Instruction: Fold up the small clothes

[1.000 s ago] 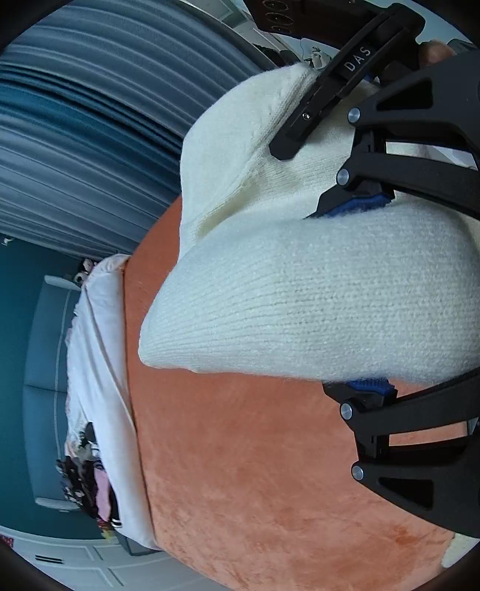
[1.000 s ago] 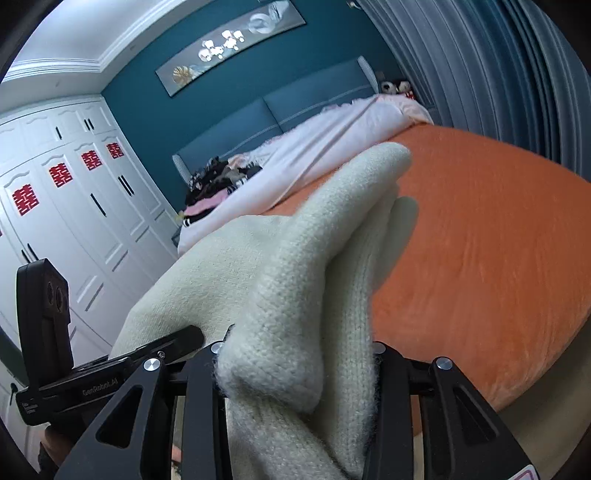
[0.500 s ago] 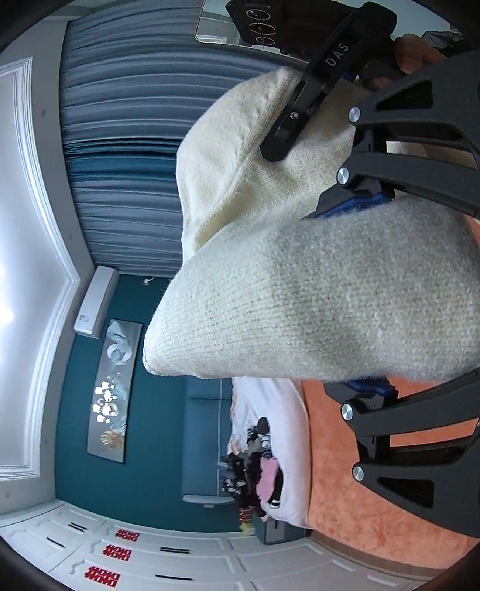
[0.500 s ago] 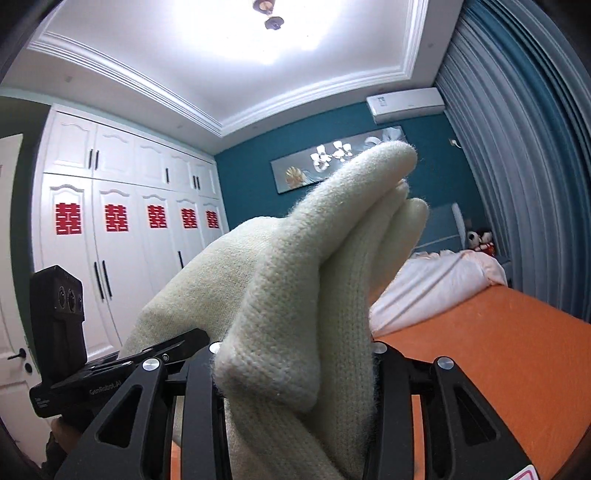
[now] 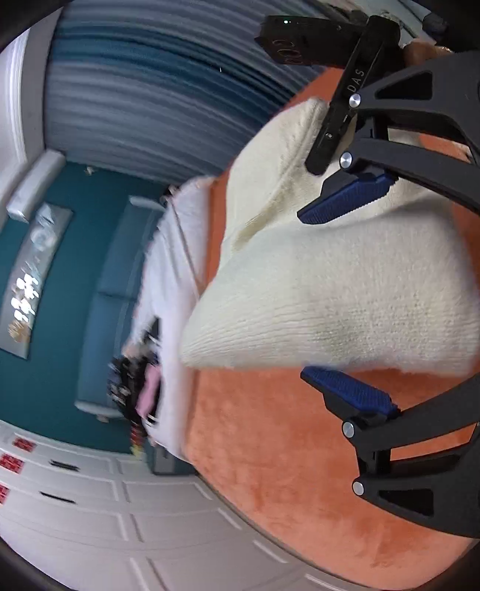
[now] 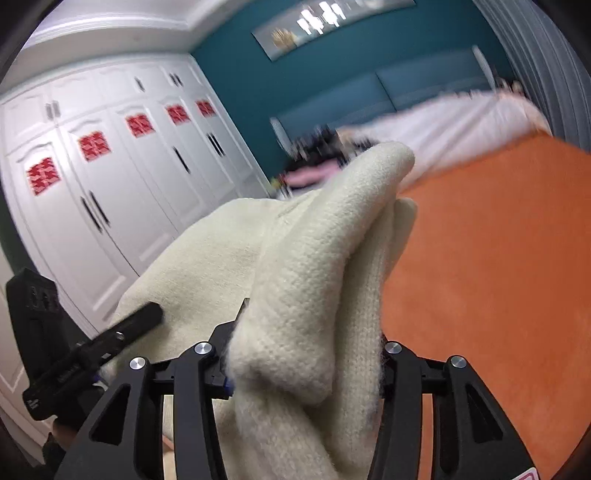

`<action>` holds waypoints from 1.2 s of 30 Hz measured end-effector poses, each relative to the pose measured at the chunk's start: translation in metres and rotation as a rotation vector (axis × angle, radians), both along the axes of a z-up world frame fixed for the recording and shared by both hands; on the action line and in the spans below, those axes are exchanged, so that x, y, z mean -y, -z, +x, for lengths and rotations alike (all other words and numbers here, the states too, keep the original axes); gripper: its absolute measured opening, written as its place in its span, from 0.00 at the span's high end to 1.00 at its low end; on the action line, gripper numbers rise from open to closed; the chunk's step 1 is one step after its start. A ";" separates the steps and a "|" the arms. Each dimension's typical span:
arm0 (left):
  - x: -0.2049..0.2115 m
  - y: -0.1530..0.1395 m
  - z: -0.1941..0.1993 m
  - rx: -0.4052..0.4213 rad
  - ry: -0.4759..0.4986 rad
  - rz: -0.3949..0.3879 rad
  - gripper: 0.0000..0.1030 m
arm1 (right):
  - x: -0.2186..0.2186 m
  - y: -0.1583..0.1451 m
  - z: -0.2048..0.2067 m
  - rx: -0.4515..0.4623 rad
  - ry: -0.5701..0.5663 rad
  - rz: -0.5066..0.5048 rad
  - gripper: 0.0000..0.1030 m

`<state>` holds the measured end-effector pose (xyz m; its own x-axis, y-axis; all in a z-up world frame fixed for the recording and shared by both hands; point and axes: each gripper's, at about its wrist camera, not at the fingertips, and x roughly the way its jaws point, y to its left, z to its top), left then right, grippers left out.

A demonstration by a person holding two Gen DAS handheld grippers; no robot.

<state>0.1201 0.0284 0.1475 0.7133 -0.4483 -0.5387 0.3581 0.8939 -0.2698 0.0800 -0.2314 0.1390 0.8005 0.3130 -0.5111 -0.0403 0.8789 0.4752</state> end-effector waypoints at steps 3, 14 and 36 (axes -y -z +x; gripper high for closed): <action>-0.007 0.083 0.007 -0.198 -0.050 0.098 0.30 | 0.016 0.106 -0.004 -0.283 0.103 0.003 0.54; -0.021 0.141 0.006 -0.354 -0.123 0.002 0.17 | 0.033 0.159 -0.030 -0.403 0.106 0.068 0.36; 0.011 0.157 -0.010 -0.377 -0.110 0.214 0.32 | 0.017 0.142 -0.056 -0.422 0.145 -0.144 0.65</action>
<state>0.1099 0.0177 -0.0092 0.4863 -0.2310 -0.8427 0.1700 0.9710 -0.1680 0.0237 -0.2485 -0.0030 0.5439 0.1155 -0.8312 0.2585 0.9193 0.2969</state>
